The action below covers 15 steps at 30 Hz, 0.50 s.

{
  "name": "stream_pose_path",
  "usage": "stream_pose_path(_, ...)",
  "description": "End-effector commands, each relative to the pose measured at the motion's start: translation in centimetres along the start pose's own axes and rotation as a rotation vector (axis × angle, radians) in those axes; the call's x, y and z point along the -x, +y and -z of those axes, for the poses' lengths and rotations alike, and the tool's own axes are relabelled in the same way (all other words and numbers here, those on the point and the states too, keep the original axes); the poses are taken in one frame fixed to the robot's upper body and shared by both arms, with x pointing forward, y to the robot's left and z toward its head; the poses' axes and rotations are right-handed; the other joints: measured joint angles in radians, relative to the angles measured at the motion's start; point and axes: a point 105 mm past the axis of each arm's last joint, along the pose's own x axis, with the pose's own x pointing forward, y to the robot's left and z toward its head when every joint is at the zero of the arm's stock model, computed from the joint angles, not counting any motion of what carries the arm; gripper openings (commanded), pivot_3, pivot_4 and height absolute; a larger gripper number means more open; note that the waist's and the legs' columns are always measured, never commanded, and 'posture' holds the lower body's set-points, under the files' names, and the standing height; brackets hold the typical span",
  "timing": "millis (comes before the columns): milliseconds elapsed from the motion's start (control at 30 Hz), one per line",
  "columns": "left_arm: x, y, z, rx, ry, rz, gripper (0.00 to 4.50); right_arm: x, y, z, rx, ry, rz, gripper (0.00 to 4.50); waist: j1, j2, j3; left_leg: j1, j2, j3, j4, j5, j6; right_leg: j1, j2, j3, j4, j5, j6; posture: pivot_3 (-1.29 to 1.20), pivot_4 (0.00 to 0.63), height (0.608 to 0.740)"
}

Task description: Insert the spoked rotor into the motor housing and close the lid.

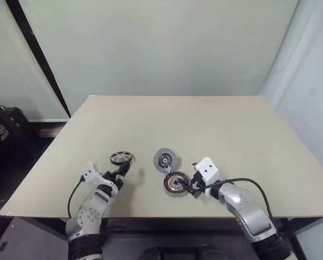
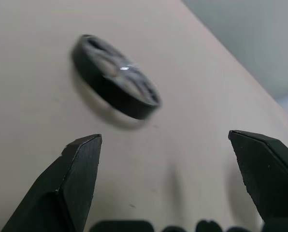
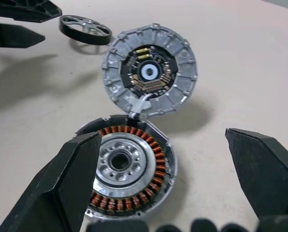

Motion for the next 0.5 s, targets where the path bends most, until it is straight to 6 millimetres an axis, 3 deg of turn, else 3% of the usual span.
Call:
stream_pose_path(33, -1.2, 0.0, -1.9, 0.060, -0.085, -0.035, 4.50, 0.6, -0.6, -2.0, 0.037, -0.078, 0.036, 4.48, 0.000, -0.001, 0.000, 0.000, 0.000, 0.000, 0.000, 0.000, 0.000, 0.000, 0.000, 0.000, 0.000, 0.000, 0.000, 0.00, 0.000, 0.740)
stream_pose_path(367, -4.2, -0.4, -2.5, 0.140, -0.120, -0.078, 4.50, 1.2, -0.7, -1.5, 0.027, -0.067, 0.066, 4.48, 0.000, -0.004, -0.001, 0.000, -0.001, -0.001, 0.000, 0.000, 0.000, 0.002, 0.000, 0.000, -0.002, 0.001, 0.001, 0.00, 0.000, 0.740)
stream_pose_path(500, -4.6, -0.4, -2.5, 0.132, -0.116, -0.089, 3.58, 1.4, -0.8, -1.6, 0.027, -0.070, 0.083, 4.50, 0.000, -0.004, -0.001, 0.000, -0.001, -0.001, 0.000, 0.000, 0.000, 0.002, 0.000, 0.000, -0.002, 0.001, 0.001, 0.00, 0.000, 0.740)
